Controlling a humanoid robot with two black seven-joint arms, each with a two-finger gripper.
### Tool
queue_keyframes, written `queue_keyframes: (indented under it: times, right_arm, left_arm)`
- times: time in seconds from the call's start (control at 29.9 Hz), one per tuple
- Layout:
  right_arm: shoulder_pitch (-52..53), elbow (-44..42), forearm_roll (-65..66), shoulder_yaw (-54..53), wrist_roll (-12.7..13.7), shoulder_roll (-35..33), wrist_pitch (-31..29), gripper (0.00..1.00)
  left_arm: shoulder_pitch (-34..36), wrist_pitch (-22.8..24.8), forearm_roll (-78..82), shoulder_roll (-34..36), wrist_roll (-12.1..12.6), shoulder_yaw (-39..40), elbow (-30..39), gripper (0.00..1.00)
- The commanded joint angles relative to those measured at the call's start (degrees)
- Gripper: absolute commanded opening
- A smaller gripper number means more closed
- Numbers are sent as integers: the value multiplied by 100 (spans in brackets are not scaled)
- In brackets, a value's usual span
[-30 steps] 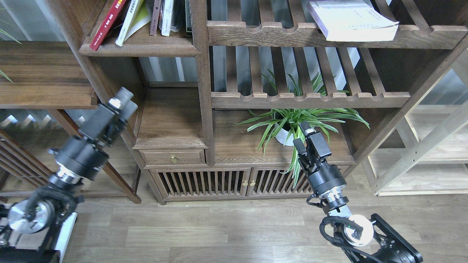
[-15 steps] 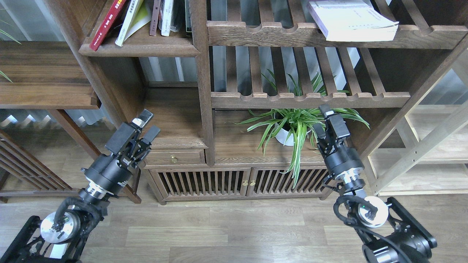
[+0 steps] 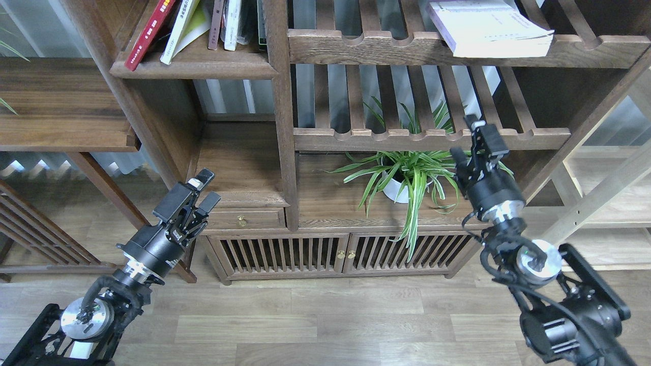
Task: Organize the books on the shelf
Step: 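Raise the right gripper toward the white book on the upper shelf, then close the right gripper on the bottom edge of the white book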
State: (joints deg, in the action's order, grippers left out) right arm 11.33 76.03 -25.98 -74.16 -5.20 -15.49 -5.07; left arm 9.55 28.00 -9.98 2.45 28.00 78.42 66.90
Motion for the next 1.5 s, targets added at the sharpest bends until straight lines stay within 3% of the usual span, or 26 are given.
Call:
queue_keyframes:
  times: [0.0,0.13,0.33,0.47,1.47]
  right_arm:
    - [194,-1,-4,-2,46,-130,-12,97]
    - [229,-1,-4,7,186,-262,-195,99]
    - [150,-1,5,173,239,-552,-1320,99]
    - [97,-1,5,209,239,-587,-1550,99]
    - [941,-185,5,148,230,-578,-847,99]
  left_arm:
    - [91,0,40,18,0,-19,-186,99]
    - [196,0,145,18,0,-28,-335,99]
    - [468,0,189,45,0,-46,-468,99]
    - [583,0,259,45,0,-107,-529,99]
    - [565,0,304,159,0,-99,-661,99]
